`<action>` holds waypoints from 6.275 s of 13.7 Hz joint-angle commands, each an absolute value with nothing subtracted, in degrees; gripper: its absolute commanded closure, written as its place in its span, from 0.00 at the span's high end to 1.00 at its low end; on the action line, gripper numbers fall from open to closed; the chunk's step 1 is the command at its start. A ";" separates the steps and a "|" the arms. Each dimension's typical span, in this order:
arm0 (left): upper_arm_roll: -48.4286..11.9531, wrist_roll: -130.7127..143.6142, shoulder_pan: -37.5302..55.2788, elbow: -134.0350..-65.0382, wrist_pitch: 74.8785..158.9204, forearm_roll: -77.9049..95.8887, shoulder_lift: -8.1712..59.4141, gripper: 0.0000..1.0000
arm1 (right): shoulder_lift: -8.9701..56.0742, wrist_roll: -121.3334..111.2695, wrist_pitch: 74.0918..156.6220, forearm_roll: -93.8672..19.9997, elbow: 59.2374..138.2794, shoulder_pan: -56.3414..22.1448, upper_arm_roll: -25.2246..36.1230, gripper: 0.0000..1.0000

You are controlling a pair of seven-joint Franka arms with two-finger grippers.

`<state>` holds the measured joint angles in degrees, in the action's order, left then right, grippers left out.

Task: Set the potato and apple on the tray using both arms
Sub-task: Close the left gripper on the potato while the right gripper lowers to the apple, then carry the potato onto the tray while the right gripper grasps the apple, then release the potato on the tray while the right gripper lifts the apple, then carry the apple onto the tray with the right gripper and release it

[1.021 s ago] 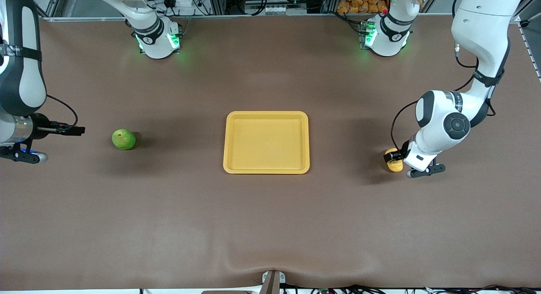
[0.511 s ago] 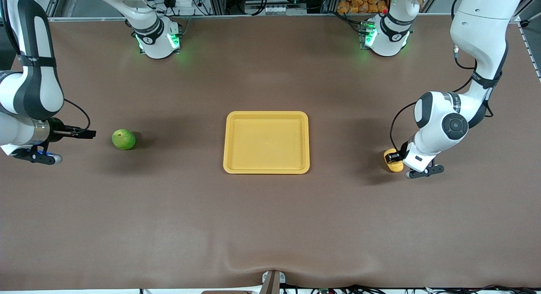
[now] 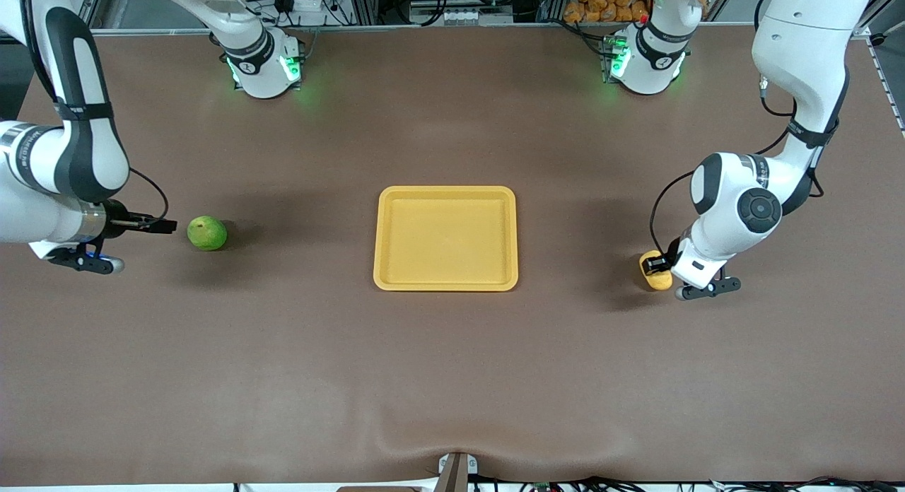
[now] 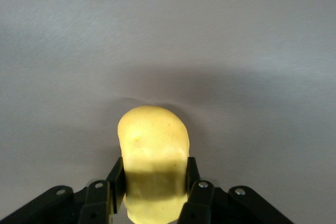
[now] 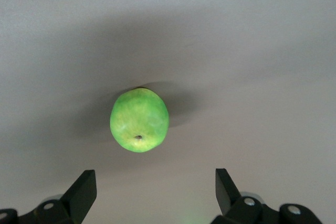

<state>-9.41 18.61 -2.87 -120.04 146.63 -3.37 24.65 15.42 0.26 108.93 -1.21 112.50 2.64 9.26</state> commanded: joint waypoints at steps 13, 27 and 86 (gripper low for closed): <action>-17.93 23.38 8.07 -109.62 134.13 -3.52 22.23 0.00 | 15.82 0.88 130.51 -5.97 126.65 1.93 8.53 1.00; -17.23 44.37 24.87 -96.50 133.51 -13.26 35.15 0.00 | 18.64 0.79 139.84 -6.50 131.13 -0.44 8.53 0.26; -16.17 2.46 -11.07 -84.20 91.32 -7.82 4.40 1.00 | 37.27 63.55 131.40 -19.95 98.27 -44.21 8.61 1.00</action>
<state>-16.00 3.33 -10.64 -84.14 92.34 -9.10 6.05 36.74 62.98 132.02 -18.92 99.86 -43.92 7.88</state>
